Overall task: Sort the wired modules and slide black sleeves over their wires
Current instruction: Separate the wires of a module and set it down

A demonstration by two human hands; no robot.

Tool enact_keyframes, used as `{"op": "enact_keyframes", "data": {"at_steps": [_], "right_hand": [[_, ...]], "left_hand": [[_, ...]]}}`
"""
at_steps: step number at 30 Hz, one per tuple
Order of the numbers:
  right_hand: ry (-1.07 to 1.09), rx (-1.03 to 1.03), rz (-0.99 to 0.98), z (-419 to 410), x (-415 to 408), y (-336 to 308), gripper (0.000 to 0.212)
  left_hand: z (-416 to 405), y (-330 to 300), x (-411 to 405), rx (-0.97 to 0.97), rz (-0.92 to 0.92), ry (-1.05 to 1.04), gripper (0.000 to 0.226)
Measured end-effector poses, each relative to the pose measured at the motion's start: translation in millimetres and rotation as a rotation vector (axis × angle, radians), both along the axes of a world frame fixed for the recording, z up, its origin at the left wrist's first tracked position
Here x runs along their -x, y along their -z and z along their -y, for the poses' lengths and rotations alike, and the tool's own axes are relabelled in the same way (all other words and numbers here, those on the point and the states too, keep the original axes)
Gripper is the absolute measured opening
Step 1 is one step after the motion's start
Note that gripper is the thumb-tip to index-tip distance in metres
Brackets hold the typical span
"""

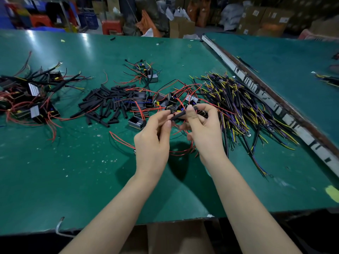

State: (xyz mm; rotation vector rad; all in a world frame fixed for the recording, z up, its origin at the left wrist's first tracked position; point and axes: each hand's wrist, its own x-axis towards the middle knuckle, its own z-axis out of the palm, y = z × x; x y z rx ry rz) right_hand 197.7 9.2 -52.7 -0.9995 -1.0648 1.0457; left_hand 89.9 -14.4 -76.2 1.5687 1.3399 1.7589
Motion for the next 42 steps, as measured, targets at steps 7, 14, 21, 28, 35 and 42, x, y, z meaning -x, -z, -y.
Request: {"op": "enact_keyframes", "data": {"at_steps": [7, 14, 21, 28, 35, 42], "right_hand": [[-0.036, -0.019, -0.015, 0.7, -4.9, -2.7, 0.016], [-0.045, -0.211, 0.404, 4.5, -1.3, 2.3, 0.035], [-0.128, -0.12, 0.283, -0.3, -5.4, 2.1, 0.017], [0.037, -0.128, 0.219, -4.5, -9.6, 3.4, 0.02], [0.085, -0.062, 0.133, -7.1, -15.0, 1.6, 0.026], [0.292, -0.187, 0.175, -9.6, -27.5, -1.8, 0.007]], "left_hand": [[1.8, -1.5, 1.1, 0.023, -0.067, 0.067, 0.038], [0.9, -1.1, -0.5, 0.009, -0.116, 0.114, 0.034], [3.0, 0.1, -0.6, -0.023, -0.154, 0.091, 0.034], [10.7, -3.0, 0.7, -0.059, -0.523, -0.109, 0.025], [20.5, -2.9, 11.2, -0.109, -0.771, -0.308, 0.006], [11.6, -13.2, 15.8, -0.012, -0.395, -0.291, 0.047]]}}
